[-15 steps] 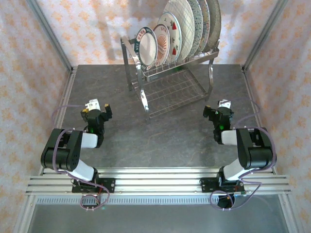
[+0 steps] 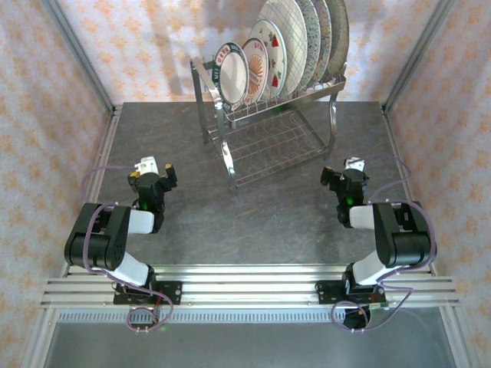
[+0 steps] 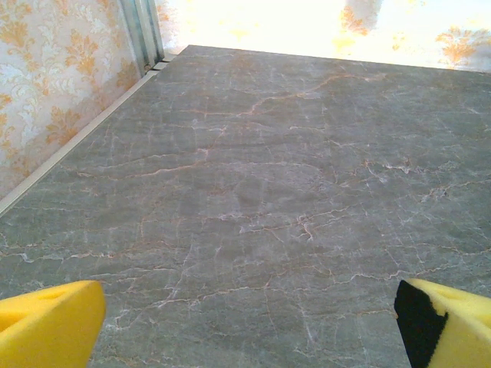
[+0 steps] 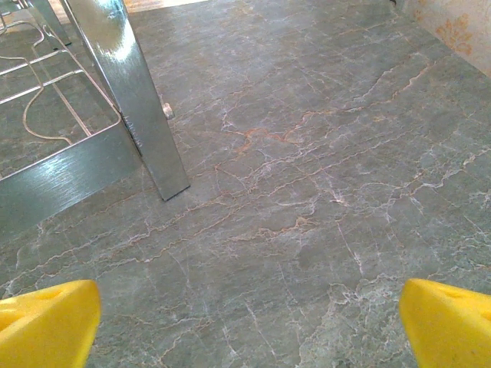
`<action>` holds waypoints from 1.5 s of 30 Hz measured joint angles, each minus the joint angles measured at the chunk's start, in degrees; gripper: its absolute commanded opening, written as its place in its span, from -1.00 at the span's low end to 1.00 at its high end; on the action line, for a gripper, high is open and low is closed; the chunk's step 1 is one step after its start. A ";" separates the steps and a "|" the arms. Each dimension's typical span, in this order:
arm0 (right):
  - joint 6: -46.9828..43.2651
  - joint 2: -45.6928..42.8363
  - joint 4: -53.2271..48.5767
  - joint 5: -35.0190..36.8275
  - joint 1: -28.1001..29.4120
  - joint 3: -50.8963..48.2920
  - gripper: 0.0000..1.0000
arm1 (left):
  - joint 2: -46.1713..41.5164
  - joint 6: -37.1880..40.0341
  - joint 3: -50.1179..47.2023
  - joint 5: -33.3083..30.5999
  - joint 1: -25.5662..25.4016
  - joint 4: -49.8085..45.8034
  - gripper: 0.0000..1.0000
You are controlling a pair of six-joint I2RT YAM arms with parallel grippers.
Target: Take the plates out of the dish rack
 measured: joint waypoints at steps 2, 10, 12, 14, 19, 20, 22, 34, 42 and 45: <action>0.00 0.00 0.00 0.00 0.00 0.00 0.99 | 0.00 0.00 0.00 0.00 0.00 0.00 0.99; 0.00 0.00 0.00 0.00 0.00 0.00 0.98 | 0.00 0.02 0.00 0.00 0.00 0.00 0.99; 0.00 0.00 0.00 0.00 0.00 0.00 0.98 | 0.00 0.00 0.00 0.00 0.00 0.00 0.99; 0.00 0.00 0.00 0.00 0.00 0.00 0.98 | 0.00 0.02 0.00 0.00 0.00 0.00 0.99; 0.00 0.00 0.02 0.00 0.00 0.00 0.98 | 0.00 0.00 0.00 0.00 0.00 0.00 0.99; 0.00 0.00 0.02 0.00 0.00 0.00 0.99 | 0.00 0.02 0.00 0.00 0.00 0.02 0.99; 0.00 -0.24 0.00 -0.02 0.00 -0.04 0.98 | 0.00 0.00 -0.42 -0.13 -0.02 1.09 0.99; 0.57 -18.56 -3.74 5.14 0.63 -2.84 0.99 | -16.87 2.54 -3.78 -7.82 -4.96 -2.54 0.99; -1.75 -37.90 -18.10 17.05 1.36 3.89 0.99 | -30.18 3.72 6.91 -14.56 -8.44 -15.89 0.98; -1.64 -39.89 -28.76 22.27 1.36 17.35 0.99 | -32.28 4.24 14.69 -17.59 -10.54 -21.88 0.99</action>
